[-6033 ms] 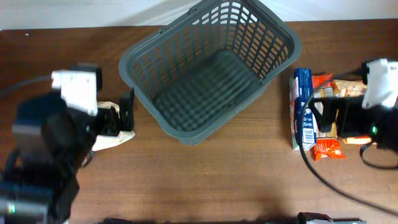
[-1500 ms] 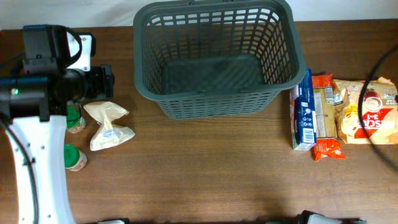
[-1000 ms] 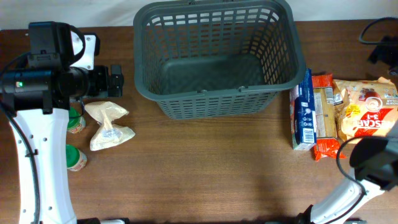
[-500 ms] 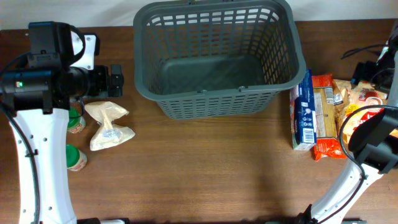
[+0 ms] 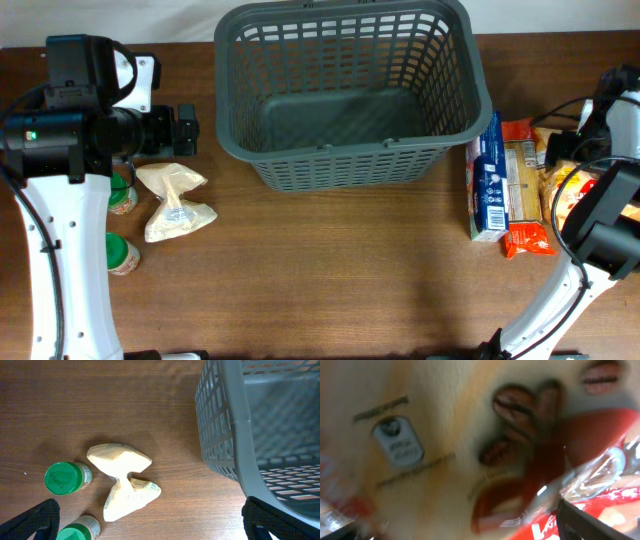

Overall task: Pack container
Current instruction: 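Reach the right gripper to the Nescafe coffee bag and grasp it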

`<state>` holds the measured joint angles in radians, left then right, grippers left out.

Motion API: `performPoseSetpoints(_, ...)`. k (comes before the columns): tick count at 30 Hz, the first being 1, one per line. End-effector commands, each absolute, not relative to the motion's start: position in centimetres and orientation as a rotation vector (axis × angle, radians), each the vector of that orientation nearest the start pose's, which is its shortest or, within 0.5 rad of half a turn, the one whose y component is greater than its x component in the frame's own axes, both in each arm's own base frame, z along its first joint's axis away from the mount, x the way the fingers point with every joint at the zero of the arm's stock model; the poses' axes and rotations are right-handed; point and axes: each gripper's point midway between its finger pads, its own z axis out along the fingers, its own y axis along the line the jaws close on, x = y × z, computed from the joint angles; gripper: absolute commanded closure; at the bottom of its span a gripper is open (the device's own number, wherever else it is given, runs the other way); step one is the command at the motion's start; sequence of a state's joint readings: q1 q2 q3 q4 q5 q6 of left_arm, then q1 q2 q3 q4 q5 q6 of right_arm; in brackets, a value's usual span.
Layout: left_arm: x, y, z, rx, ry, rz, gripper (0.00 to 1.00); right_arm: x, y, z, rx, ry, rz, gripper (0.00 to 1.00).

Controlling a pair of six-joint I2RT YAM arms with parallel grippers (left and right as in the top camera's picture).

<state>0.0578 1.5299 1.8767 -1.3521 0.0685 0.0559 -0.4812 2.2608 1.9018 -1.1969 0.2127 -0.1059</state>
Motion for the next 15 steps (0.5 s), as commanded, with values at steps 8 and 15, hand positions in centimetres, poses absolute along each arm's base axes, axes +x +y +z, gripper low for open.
performPoseSetpoints(8, 35.0, 0.8, 30.8, 0.033, 2.578, -0.055, 0.01, 35.4, -24.4, -3.4, 0.619, 3.204, -0.442, 0.08)
performPoseSetpoints(15, 35.0, 0.8, 30.8, 0.034, 2.578, -0.054, 0.01, 34.1, -22.7, -6.7, 0.827, 3.240, -0.340, 0.76)
